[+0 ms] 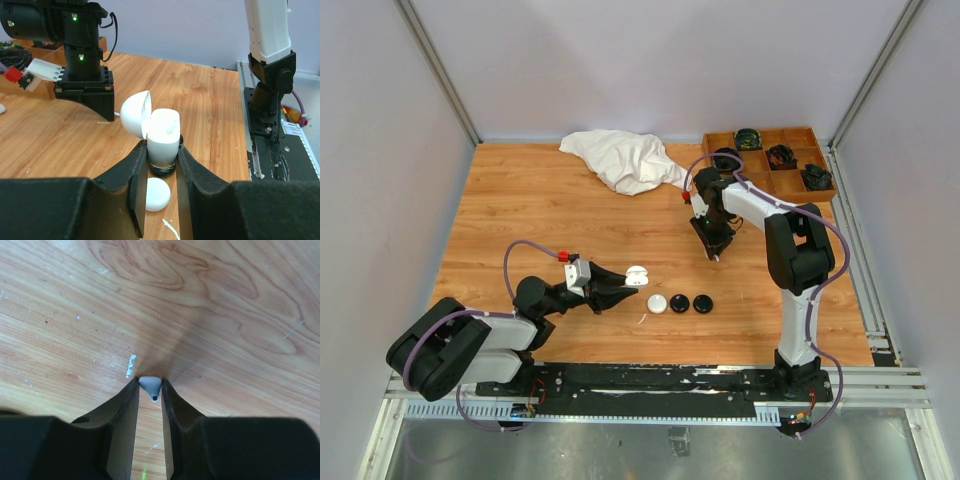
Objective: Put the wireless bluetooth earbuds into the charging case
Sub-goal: Pick up the earbud from the center of the board.
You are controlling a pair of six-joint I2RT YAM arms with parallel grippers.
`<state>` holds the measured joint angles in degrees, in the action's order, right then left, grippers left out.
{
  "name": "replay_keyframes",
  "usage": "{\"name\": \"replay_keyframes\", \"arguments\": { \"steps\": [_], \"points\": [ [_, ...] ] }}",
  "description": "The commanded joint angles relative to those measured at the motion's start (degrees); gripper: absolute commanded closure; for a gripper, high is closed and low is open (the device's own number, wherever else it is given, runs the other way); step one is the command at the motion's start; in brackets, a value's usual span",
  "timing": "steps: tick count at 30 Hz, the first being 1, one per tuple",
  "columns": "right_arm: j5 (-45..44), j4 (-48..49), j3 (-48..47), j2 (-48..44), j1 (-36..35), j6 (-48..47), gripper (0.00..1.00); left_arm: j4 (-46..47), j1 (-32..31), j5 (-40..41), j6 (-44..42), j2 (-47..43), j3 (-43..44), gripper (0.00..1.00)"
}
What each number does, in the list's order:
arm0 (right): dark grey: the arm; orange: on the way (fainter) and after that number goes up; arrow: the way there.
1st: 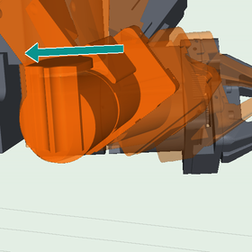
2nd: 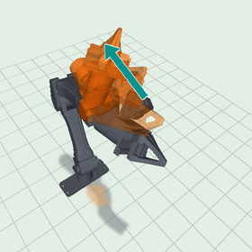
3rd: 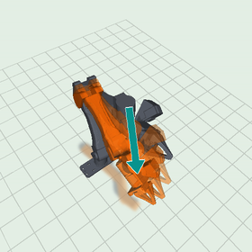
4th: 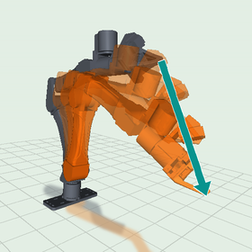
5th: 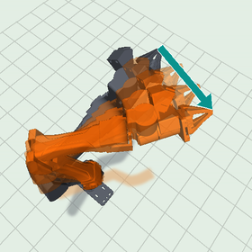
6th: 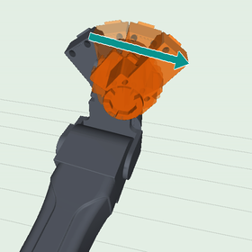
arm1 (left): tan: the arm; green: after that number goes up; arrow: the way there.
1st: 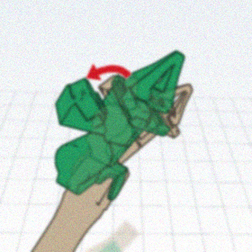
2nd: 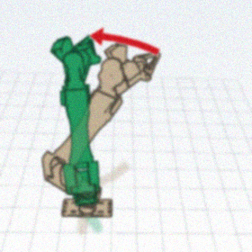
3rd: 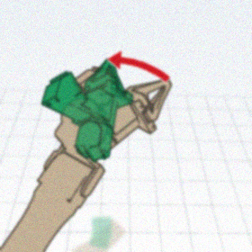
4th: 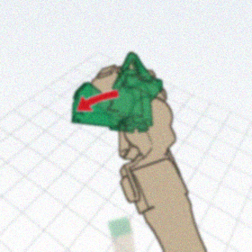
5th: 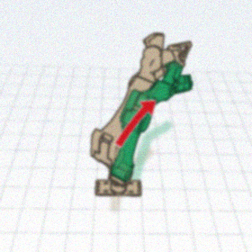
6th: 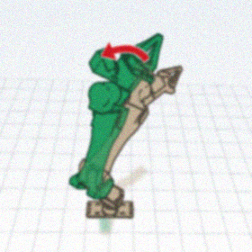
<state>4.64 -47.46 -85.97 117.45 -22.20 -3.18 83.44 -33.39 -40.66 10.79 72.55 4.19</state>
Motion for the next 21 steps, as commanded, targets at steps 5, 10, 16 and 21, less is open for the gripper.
{"name": "replay_keyframes", "arguments": {
  "steps": [5,10,16,21],
  "points": [
    [-0.6,0.2,0.4,-4.5,-0.4,1.6,0.79,1.1,0.3,-0.2,-0.7,0.5,1.3,1.00],
    [-0.8,1.8,1.7,-11.0,-2.1,3.0,0.81,1.2,0.3,0.5,-0.9,-0.3,0.8,1.00],
    [-1.2,4.5,4.2,-20.0,-6.1,5.2,0.82,1.7,0.3,2.1,-2.4,-1.0,0.1,1.00],
    [-3.0,6.5,6.0,-27.2,-11.0,6.8,0.82,2.4,0.3,4.0,-4.4,-0.8,-0.1,1.00]
  ]
}}
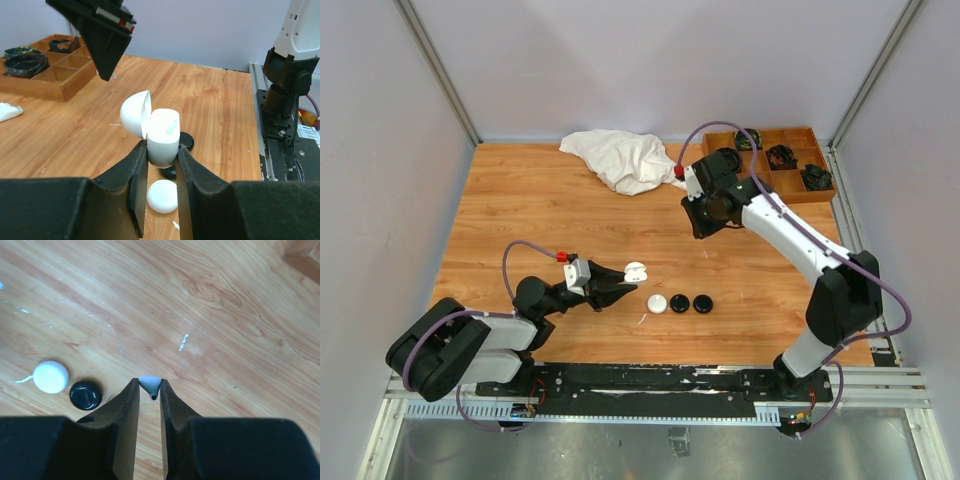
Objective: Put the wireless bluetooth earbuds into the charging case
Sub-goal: Pick up the earbud from the center of the board, then place the earbud in the charging case.
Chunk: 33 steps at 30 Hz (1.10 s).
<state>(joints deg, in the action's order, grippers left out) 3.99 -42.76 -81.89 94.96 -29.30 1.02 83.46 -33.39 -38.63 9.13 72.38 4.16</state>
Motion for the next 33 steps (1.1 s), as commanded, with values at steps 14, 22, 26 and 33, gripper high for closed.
{"name": "replay_keyframes", "arguments": {
  "steps": [14,22,26,33],
  "points": [
    [-9.4,14.2,9.3,-23.8,-19.9,7.0,0.81,2.4,0.3,5.2,-4.6,-4.9,-0.1,1.00],
    [-13.1,26.6,15.6,-30.6,-29.4,8.8,0.81,-0.4,0.3,6.7,-6.1,-8.0,0.7,1.00],
    [-14.1,31.9,17.6,-31.7,-33.3,8.7,0.81,-0.5,0.3,6.6,-5.7,-8.2,1.0,1.00],
    [-17.0,37.6,19.3,-29.7,-37.9,8.3,0.82,-0.1,0.3,7.6,-4.8,-8.3,0.8,1.00]
  ]
}}
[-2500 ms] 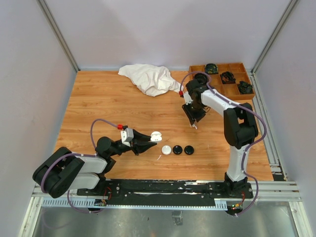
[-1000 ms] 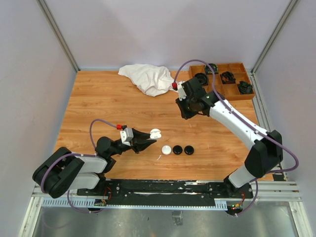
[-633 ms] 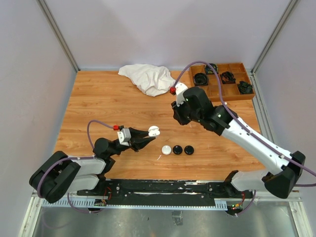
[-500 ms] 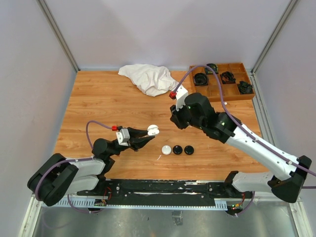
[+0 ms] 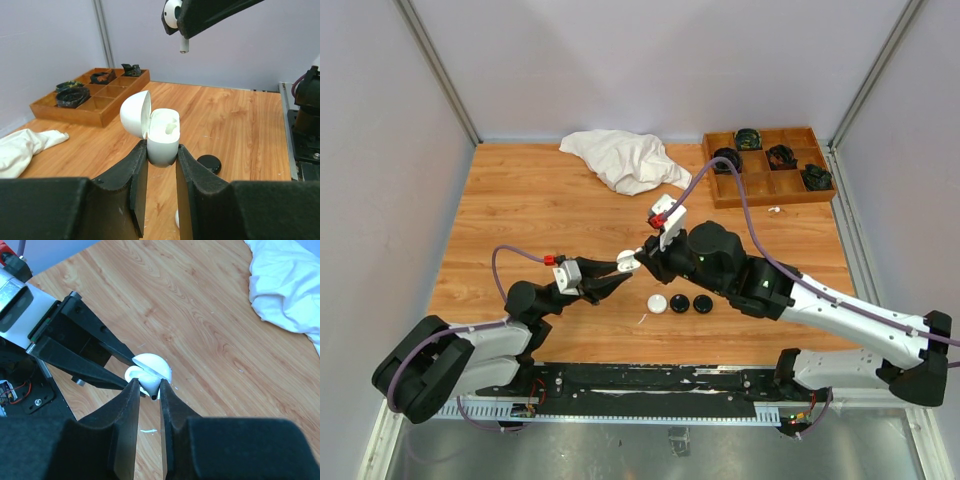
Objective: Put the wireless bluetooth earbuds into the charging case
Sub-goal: Place the earbud in the charging case.
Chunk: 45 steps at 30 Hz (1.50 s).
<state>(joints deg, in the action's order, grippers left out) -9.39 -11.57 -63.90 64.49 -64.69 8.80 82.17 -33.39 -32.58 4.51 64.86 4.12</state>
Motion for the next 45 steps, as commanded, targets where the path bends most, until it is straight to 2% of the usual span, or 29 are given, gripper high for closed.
{"name": "replay_keyframes", "arguments": {
  "steps": [1,13,29,34,39,45],
  "points": [
    [-4.0,7.3,1.8,1.0,-3.0,0.8,0.82,1.3,0.3,1.9,-0.2,-0.7,0.7,1.00],
    [-10.5,13.6,3.8,6.8,-6.4,0.4,0.82,2.7,0.3,2.8,0.7,-0.8,0.2,1.00],
    [-12.9,9.7,3.0,9.6,-6.7,1.4,0.80,3.9,0.3,4.3,2.2,-0.3,-0.1,1.00],
    [-13.6,8.3,2.0,10.4,-6.7,2.2,0.73,4.2,0.3,4.1,2.3,-0.1,-0.2,1.00],
    [-11.4,8.5,1.2,9.8,-6.7,1.3,0.58,3.9,0.3,4.3,2.2,-0.1,-0.4,1.00],
    [-10.4,7.5,-0.3,8.0,-6.4,-1.7,0.49,3.8,0.3,5.6,2.1,0.6,-1.4,1.00]
  ]
}}
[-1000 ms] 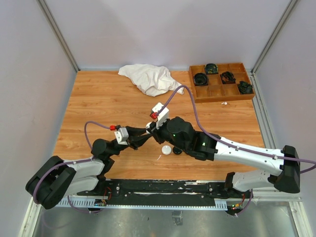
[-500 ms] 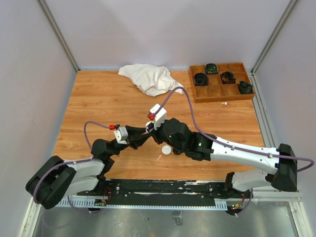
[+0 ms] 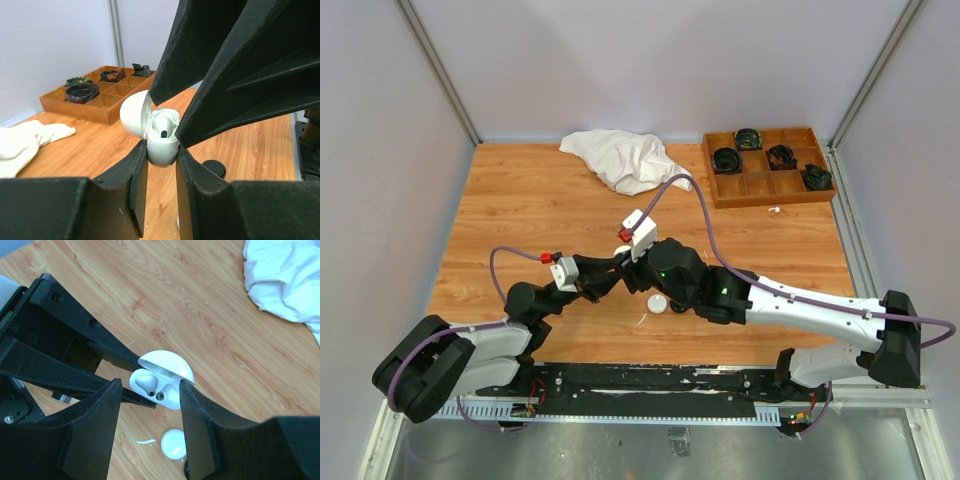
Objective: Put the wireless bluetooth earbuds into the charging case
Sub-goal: Place the earbud in the charging case, then adjust the earbud at the center of the board.
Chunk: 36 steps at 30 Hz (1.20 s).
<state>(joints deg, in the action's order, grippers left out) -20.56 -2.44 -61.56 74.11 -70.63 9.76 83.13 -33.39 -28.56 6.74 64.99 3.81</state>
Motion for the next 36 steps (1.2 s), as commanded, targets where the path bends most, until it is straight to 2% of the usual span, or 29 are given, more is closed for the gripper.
{"name": "replay_keyframes", "arguments": {
  "steps": [1,7,9,11,18,29,36],
  "points": [
    [1.8,-2.6,-3.2,-1.7,-0.2,-3.3,0.47,2.8,0.3,1.7,-0.2,0.6,-1.3,1.00],
    [4.0,-7.5,-5.2,-3.3,3.0,-6.8,0.38,3.2,0.3,2.9,-0.6,1.7,-2.2,1.00],
    [4.0,-7.7,-4.5,-4.6,4.5,-8.2,0.31,3.2,0.3,3.0,-0.8,2.0,-2.4,1.00],
    [6.7,-8.5,-4.1,-5.6,7.4,-9.2,0.26,3.0,0.3,3.1,-0.9,2.3,-2.7,1.00],
    [7.8,-11.9,-0.4,-6.4,21.3,-10.3,0.20,3.6,0.3,3.2,-1.3,2.8,-3.7,1.00],
    [10.7,-8.4,5.3,0.3,45.0,-7.2,0.19,3.3,0.3,0.6,0.1,1.1,-3.5,1.00],
    [10.0,-3.1,5.8,8.5,57.9,-1.3,0.24,2.2,0.3,0.7,0.2,-0.4,-3.5,1.00]
  ]
}}
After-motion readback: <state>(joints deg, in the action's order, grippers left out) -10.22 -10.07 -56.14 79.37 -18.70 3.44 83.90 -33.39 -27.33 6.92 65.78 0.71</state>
